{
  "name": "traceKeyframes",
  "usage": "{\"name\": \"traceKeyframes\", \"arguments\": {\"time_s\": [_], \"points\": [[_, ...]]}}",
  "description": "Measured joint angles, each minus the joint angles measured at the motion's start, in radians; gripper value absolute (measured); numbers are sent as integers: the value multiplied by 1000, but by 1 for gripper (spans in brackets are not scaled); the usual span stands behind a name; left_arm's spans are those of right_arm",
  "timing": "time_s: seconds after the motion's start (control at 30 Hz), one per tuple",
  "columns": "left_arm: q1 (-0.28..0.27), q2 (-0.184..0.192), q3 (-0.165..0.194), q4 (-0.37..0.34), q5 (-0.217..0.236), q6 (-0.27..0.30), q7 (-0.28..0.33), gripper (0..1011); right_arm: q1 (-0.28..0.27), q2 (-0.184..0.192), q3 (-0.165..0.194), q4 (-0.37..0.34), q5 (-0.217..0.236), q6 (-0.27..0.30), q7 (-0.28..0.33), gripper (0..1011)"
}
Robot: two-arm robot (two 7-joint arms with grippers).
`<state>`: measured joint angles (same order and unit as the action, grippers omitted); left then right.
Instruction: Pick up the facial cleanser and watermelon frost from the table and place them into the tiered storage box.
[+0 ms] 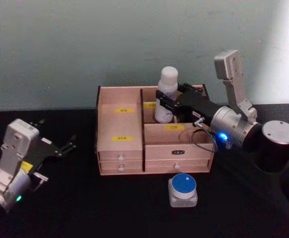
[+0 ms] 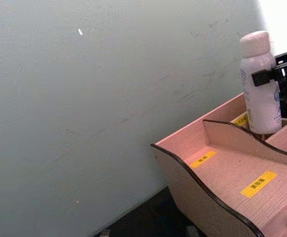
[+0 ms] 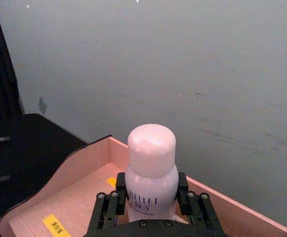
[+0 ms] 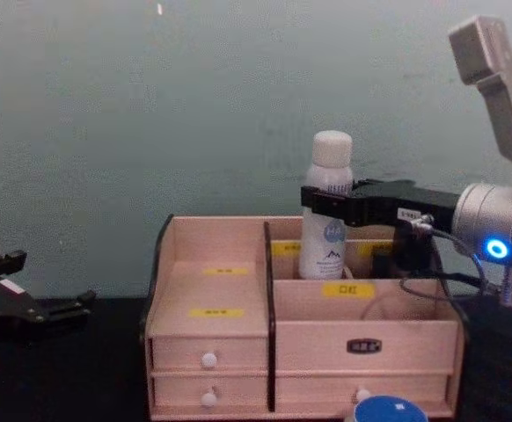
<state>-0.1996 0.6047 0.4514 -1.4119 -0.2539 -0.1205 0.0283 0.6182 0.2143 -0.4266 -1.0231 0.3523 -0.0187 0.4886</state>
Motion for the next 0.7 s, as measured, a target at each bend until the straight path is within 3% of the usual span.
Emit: {"name": "traceKeyframes", "arguments": {"time_s": [0.7], "points": [[0, 0, 0, 0, 0, 0, 0, 1001, 4, -25, -6, 62, -10, -9, 10, 593]]}}
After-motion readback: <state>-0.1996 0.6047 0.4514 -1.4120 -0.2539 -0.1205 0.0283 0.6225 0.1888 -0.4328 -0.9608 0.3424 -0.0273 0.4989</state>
